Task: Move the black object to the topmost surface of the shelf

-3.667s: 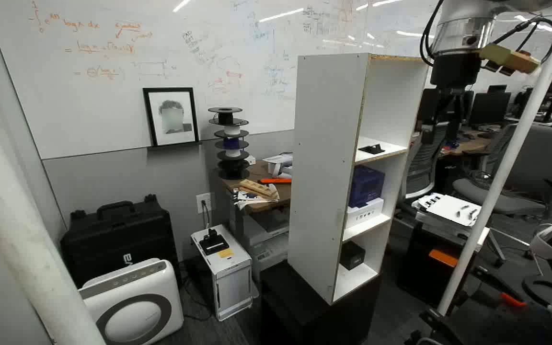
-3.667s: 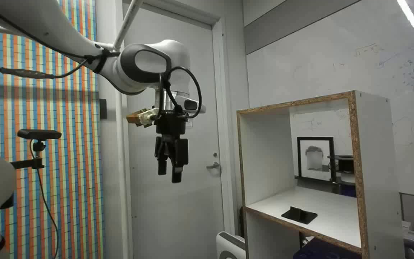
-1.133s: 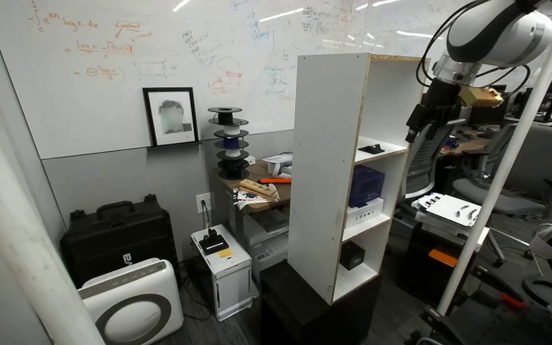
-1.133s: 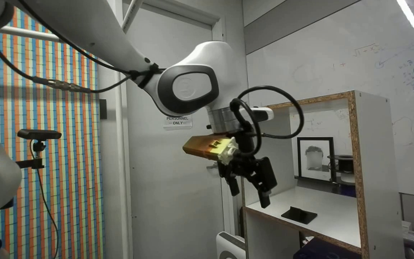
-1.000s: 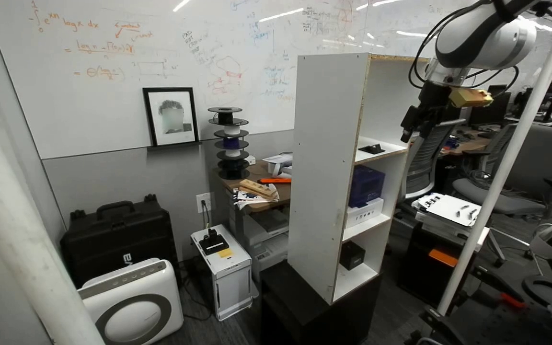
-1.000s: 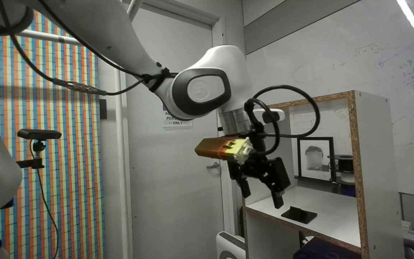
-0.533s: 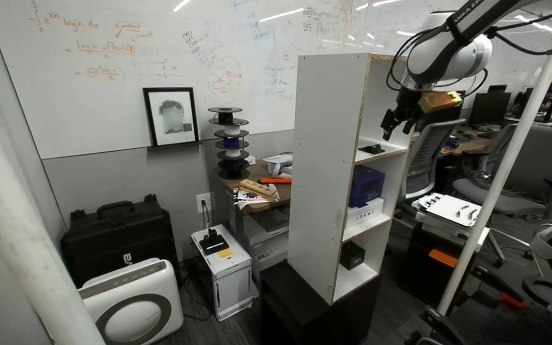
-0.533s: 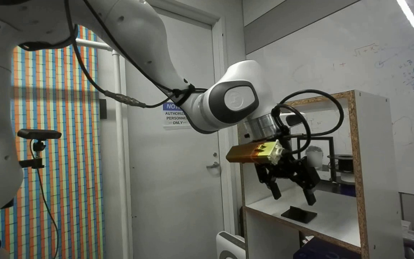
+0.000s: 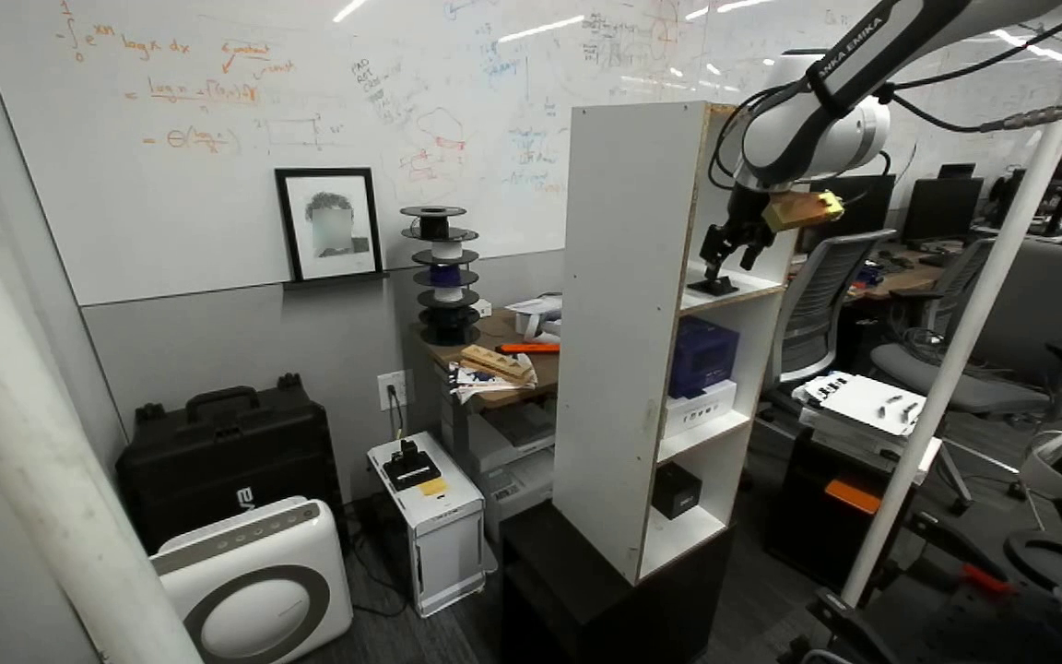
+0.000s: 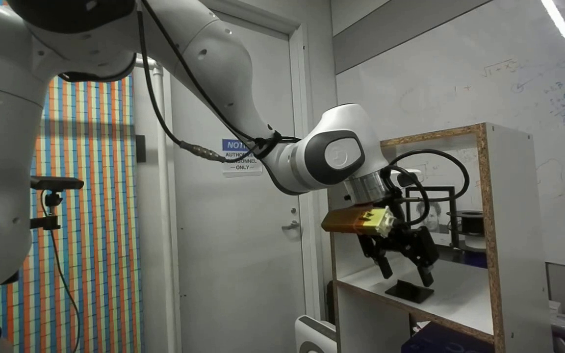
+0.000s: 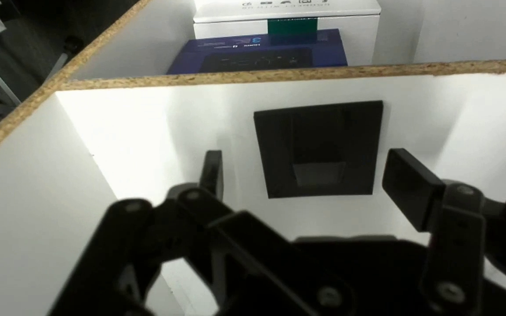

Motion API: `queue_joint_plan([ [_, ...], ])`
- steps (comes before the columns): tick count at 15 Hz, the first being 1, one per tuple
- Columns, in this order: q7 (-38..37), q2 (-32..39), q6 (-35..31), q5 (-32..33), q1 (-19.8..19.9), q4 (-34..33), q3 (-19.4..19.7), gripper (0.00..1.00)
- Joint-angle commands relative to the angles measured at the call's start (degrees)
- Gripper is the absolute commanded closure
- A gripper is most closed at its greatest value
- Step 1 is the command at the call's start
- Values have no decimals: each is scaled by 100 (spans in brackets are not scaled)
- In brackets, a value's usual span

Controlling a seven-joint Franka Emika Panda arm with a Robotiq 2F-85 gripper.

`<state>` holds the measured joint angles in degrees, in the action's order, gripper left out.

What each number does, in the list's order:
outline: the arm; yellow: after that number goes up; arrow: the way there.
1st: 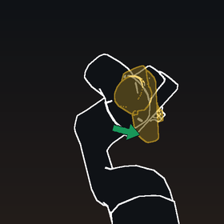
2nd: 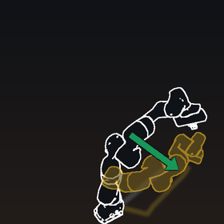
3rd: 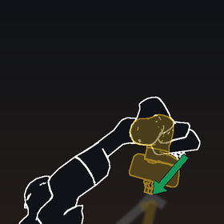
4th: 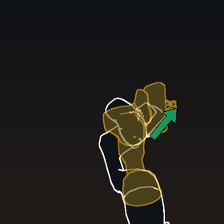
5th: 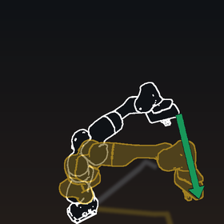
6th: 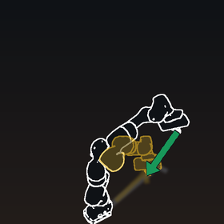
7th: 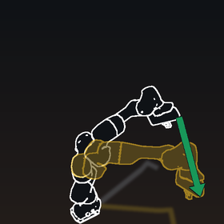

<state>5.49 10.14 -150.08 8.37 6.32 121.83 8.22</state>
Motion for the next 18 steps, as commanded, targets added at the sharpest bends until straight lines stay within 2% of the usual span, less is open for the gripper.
queue_joint_plan([
  [1,-17,232,-25,-149,20,-307,-91,40],
  [5,71,184,-122,-444,63,-169,-150,73],
  [7,116,163,-222,-669,88,-54,-182,86],
  [8,145,156,-266,-793,102,-14,-202,89],
  [9,203,143,-304,-932,122,39,-225,85],
  [12,434,24,-205,-1333,181,136,-301,84],
  [18,381,-938,-14,-1326,132,1028,-230,85],
])
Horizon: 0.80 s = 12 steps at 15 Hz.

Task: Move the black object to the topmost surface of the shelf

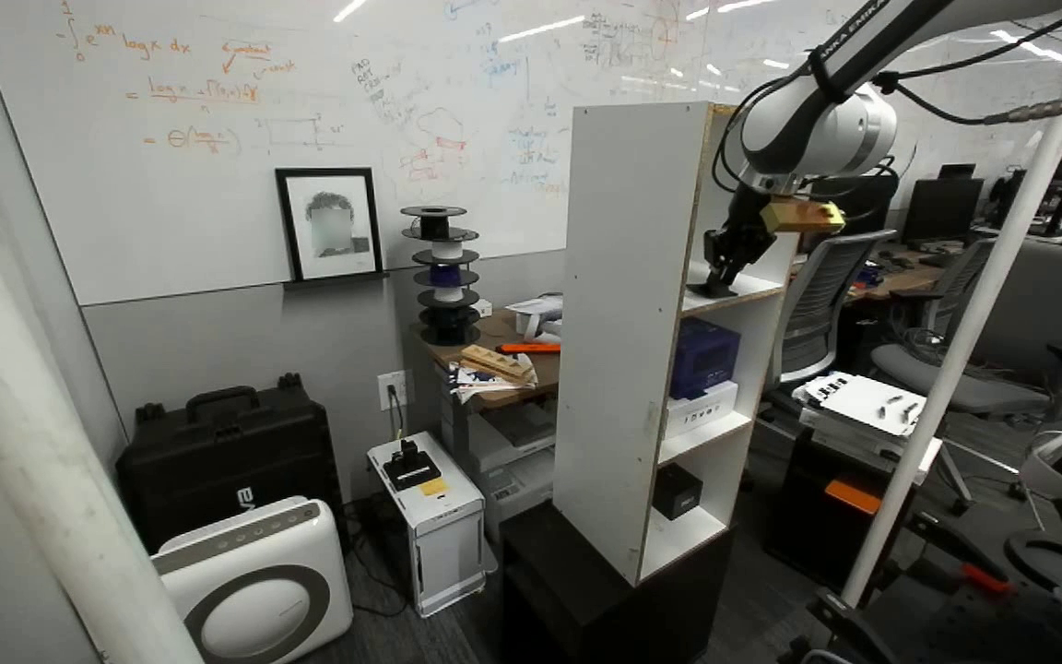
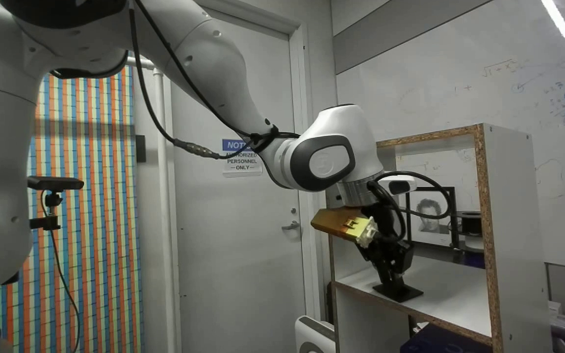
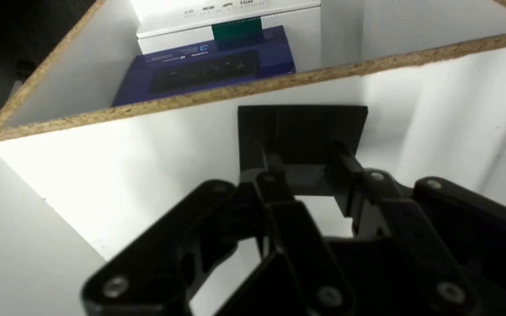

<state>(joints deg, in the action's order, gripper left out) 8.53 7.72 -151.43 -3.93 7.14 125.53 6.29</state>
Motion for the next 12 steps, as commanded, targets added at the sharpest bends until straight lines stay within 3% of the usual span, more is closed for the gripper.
queue_joint_plan([
  [1,55,-948,164,-72,45,913,-8,85],
  [6,-367,-2455,561,531,119,1941,130,85],
  [12,-750,-4351,1078,914,374,2229,49,85],
])
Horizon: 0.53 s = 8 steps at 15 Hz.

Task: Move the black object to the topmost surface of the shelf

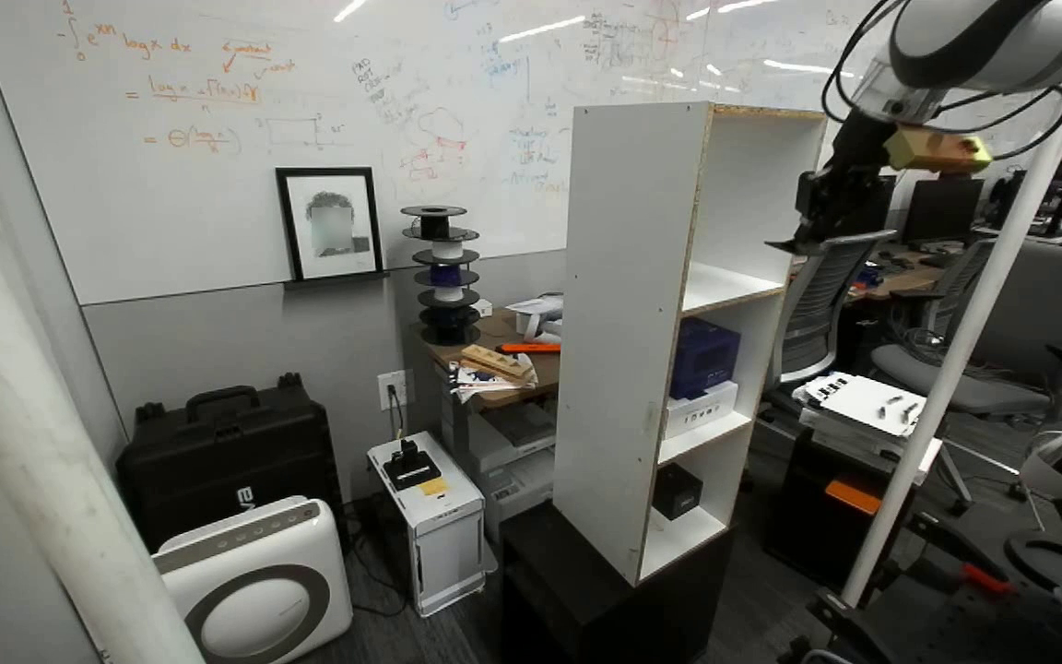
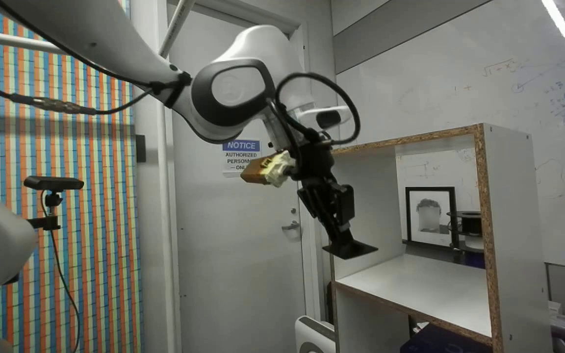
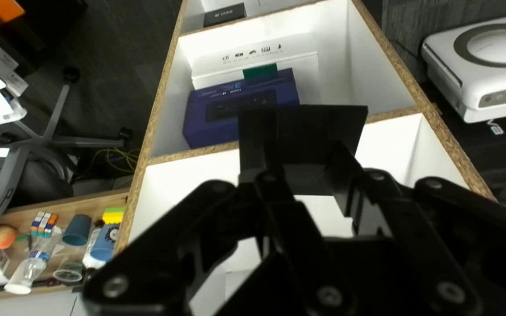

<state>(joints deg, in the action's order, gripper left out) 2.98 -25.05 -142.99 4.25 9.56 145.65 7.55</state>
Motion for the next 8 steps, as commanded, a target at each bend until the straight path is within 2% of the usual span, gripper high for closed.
queue_joint_plan([
  [1,-207,-1325,274,18,133,119,-61,85],
  [4,-343,-1768,507,-71,144,-341,-69,85],
  [8,-679,-1535,388,-151,166,-1145,-23,85],
])
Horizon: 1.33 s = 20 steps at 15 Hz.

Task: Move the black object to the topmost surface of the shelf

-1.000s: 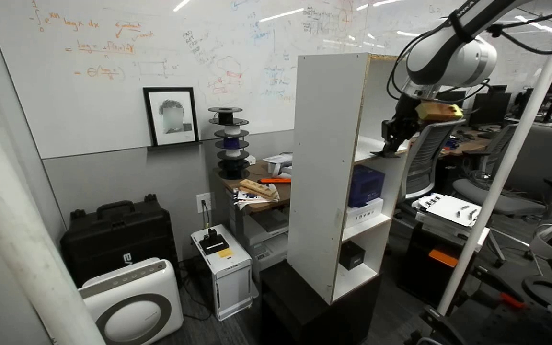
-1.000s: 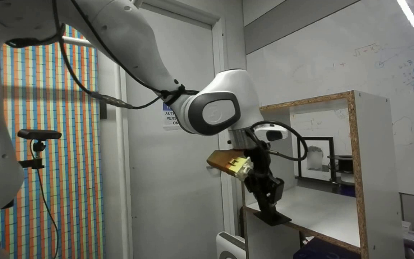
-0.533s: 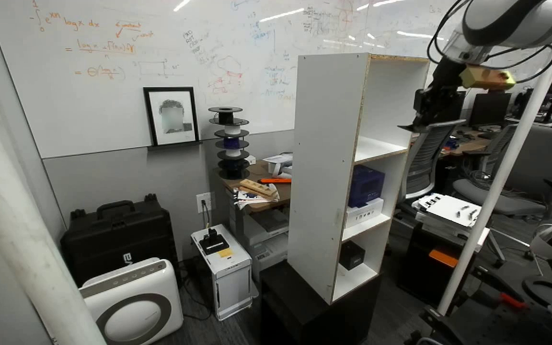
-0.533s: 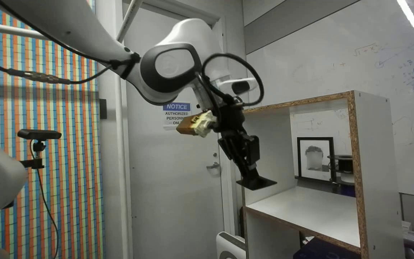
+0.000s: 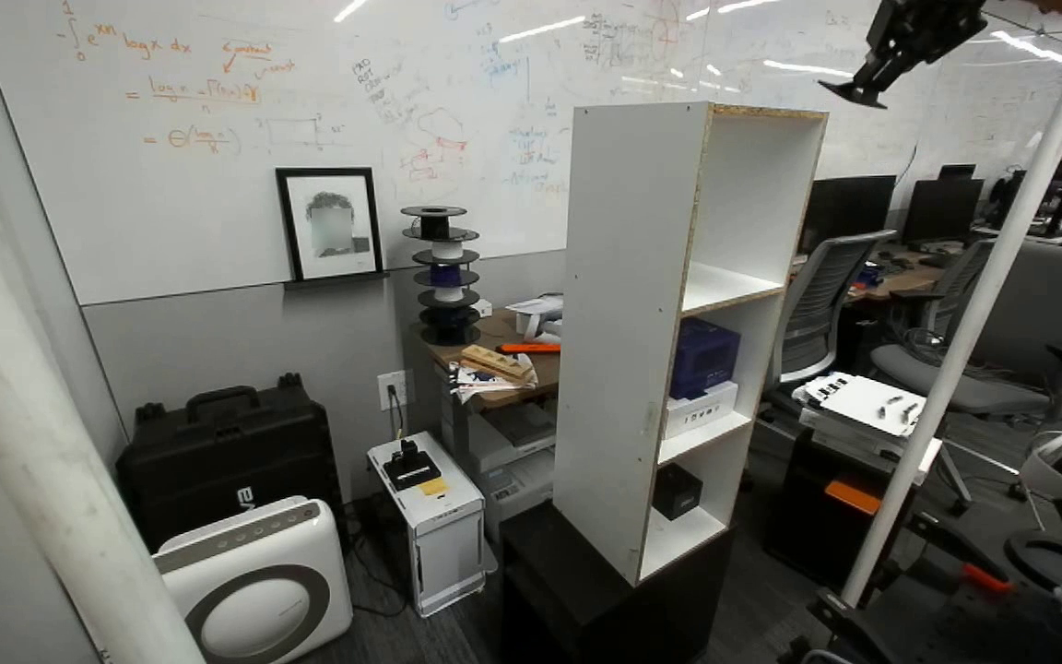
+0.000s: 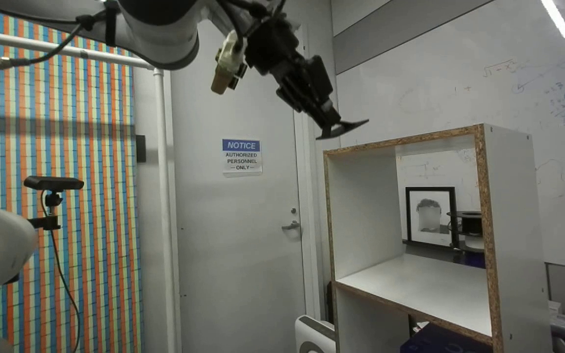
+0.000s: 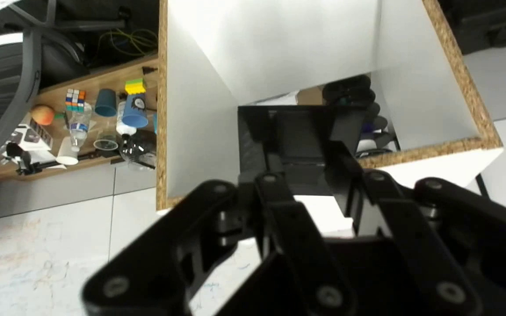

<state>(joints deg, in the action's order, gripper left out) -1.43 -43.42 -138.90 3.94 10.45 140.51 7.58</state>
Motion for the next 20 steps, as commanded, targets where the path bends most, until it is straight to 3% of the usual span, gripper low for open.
queue_joint_plan([
  [1,-290,486,-12,-179,37,-896,24,85],
  [8,-435,2274,59,-556,-74,-2589,206,85],
  [16,-429,4182,690,-877,-46,-4417,248,82],
  [18,-413,4367,883,-843,-39,-4678,226,46],
  [20,-345,4415,1111,-832,-52,-4809,196,38],
])
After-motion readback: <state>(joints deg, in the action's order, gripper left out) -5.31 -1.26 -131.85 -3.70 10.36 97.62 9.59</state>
